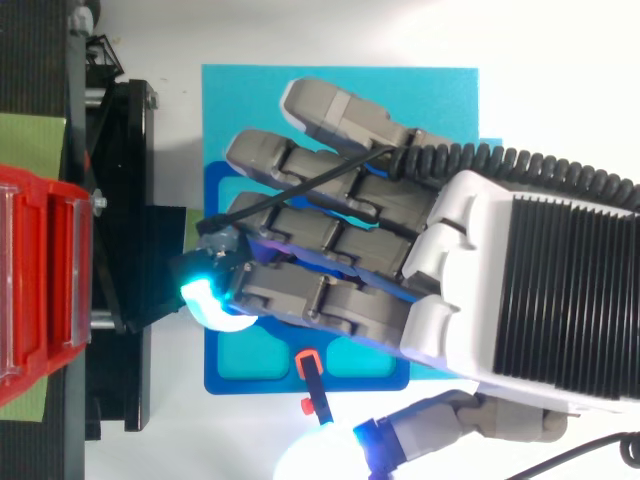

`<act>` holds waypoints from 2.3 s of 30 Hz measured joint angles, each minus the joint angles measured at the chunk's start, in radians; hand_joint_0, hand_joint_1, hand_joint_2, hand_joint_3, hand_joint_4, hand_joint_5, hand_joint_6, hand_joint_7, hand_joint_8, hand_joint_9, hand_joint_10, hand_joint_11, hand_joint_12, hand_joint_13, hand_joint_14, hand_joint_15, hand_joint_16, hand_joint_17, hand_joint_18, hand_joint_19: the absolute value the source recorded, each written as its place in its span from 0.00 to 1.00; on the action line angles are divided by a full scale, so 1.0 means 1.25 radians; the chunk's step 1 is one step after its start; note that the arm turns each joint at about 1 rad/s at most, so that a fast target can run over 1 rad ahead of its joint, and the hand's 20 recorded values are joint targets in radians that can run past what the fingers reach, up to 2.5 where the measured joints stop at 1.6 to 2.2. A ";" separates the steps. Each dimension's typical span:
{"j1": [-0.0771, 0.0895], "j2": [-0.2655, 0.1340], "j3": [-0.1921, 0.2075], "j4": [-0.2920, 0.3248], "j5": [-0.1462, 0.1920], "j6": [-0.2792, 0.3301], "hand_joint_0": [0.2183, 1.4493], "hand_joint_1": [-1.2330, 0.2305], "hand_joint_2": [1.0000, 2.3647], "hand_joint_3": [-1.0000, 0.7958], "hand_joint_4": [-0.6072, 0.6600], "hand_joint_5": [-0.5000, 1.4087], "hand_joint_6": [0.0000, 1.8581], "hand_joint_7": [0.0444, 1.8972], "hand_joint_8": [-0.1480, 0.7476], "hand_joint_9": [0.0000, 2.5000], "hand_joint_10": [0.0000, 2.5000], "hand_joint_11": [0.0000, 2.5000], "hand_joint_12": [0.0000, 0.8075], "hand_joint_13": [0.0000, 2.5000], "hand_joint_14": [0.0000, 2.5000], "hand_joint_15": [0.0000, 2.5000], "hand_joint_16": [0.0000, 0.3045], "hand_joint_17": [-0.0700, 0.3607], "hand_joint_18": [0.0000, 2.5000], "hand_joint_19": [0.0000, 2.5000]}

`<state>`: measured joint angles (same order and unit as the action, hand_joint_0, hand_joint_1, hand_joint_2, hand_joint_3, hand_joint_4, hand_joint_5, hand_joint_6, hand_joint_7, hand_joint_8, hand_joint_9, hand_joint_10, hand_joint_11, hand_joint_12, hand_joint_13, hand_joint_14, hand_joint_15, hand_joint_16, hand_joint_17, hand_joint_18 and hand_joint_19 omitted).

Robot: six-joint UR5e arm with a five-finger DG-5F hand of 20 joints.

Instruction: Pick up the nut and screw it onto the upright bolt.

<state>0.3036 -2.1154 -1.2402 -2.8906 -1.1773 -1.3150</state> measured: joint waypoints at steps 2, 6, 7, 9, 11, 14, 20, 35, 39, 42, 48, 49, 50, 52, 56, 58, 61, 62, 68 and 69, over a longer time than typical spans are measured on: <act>-0.001 0.000 -0.008 0.001 0.000 0.005 0.20 0.77 0.00 0.28 0.60 0.20 0.27 0.39 0.42 0.20 0.00 0.00 0.41 0.03 0.00 0.00 0.16 0.42 0.00 0.00; -0.004 0.000 -0.019 0.003 -0.001 0.014 0.20 0.77 0.00 0.28 0.61 0.21 0.27 0.40 0.42 0.20 0.00 0.00 0.41 0.03 0.00 0.00 0.16 0.42 0.00 0.00; -0.005 0.000 -0.020 0.004 -0.002 0.015 0.20 0.77 0.00 0.28 0.61 0.21 0.27 0.41 0.42 0.20 0.00 0.00 0.41 0.03 0.00 0.00 0.16 0.42 0.00 0.00; -0.007 0.000 -0.022 0.005 -0.005 0.017 0.20 0.78 0.00 0.28 0.62 0.21 0.27 0.43 0.42 0.20 0.00 0.00 0.41 0.03 0.00 0.00 0.16 0.42 0.00 0.00; -0.010 0.000 -0.022 0.005 -0.010 0.018 0.20 0.78 0.00 0.28 0.63 0.21 0.27 0.45 0.42 0.20 0.00 0.00 0.41 0.03 0.00 0.00 0.16 0.42 0.00 0.00; -0.013 0.000 -0.022 0.005 -0.017 0.019 0.20 0.78 0.00 0.28 0.63 0.21 0.27 0.48 0.43 0.20 0.00 0.00 0.41 0.03 0.00 0.00 0.16 0.42 0.00 0.00; -0.016 0.000 -0.023 0.004 -0.022 0.018 0.20 0.78 0.00 0.28 0.64 0.22 0.27 0.51 0.43 0.20 0.00 0.00 0.42 0.04 0.00 0.00 0.16 0.42 0.00 0.00; -0.026 0.000 -0.023 0.002 -0.026 0.017 0.23 0.73 0.00 0.28 0.64 0.26 0.27 0.56 0.39 0.33 0.00 0.00 0.30 0.15 0.00 0.00 0.08 0.29 0.00 0.00; -0.033 0.000 -0.023 0.000 -0.027 0.015 0.23 0.72 0.00 0.28 0.62 0.27 0.27 0.58 0.40 0.35 0.00 0.00 0.29 0.17 0.00 0.00 0.08 0.28 0.02 0.00; -0.037 0.000 -0.023 -0.001 -0.031 0.012 0.23 0.72 0.00 0.28 0.61 0.27 0.27 0.59 0.41 0.37 0.00 0.00 0.28 0.18 0.00 0.00 0.07 0.28 0.03 0.00; -0.046 0.000 -0.023 -0.002 -0.043 0.001 0.24 0.71 0.00 0.28 0.58 0.28 0.27 0.61 0.40 0.39 0.00 0.00 0.27 0.19 0.00 0.00 0.07 0.27 0.05 0.00; -0.048 0.000 -0.023 -0.002 -0.045 -0.001 0.24 0.71 0.00 0.28 0.58 0.28 0.27 0.62 0.40 0.39 0.00 0.00 0.27 0.20 0.00 0.00 0.07 0.27 0.05 0.00; -0.050 0.000 -0.023 -0.002 -0.048 -0.002 0.24 0.71 0.00 0.28 0.58 0.28 0.27 0.62 0.40 0.40 0.00 0.00 0.27 0.20 0.00 0.00 0.06 0.27 0.05 0.00; -0.054 0.001 -0.023 -0.002 -0.052 -0.004 0.24 0.71 0.00 0.28 0.57 0.28 0.27 0.64 0.40 0.41 0.00 0.00 0.26 0.21 0.00 0.00 0.06 0.26 0.06 0.00; -0.062 0.000 -0.023 -0.008 -0.061 -0.006 0.24 0.69 0.00 0.28 0.55 0.30 0.27 0.70 0.40 0.46 0.00 0.00 0.25 0.23 0.00 0.00 0.06 0.25 0.09 0.00; -0.065 0.000 -0.023 -0.011 -0.065 -0.006 0.24 0.69 0.00 0.28 0.54 0.30 0.27 0.70 0.40 0.48 0.00 0.00 0.23 0.25 0.00 0.00 0.05 0.24 0.11 0.00; -0.070 0.000 -0.023 -0.014 -0.069 -0.006 0.24 0.68 0.00 0.28 0.55 0.31 0.27 0.71 0.39 0.51 0.00 0.00 0.22 0.27 0.00 0.00 0.04 0.23 0.13 0.00; -0.073 0.001 -0.023 -0.014 -0.071 -0.006 0.24 0.68 0.00 0.28 0.55 0.31 0.27 0.71 0.40 0.51 0.00 0.00 0.22 0.28 0.00 0.00 0.04 0.23 0.13 0.00; -0.082 0.001 -0.023 -0.013 -0.078 -0.006 0.25 0.63 0.00 0.28 0.57 0.31 0.27 0.67 0.46 0.66 0.00 0.00 0.18 0.35 0.00 0.00 0.03 0.20 0.19 0.00; -0.083 0.001 -0.023 -0.014 -0.079 -0.006 0.25 0.62 0.00 0.28 0.58 0.31 0.27 0.66 0.46 0.66 0.00 0.00 0.17 0.36 0.00 0.00 0.02 0.20 0.20 0.00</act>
<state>0.2001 -2.1143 -1.2686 -2.9079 -1.2767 -1.3223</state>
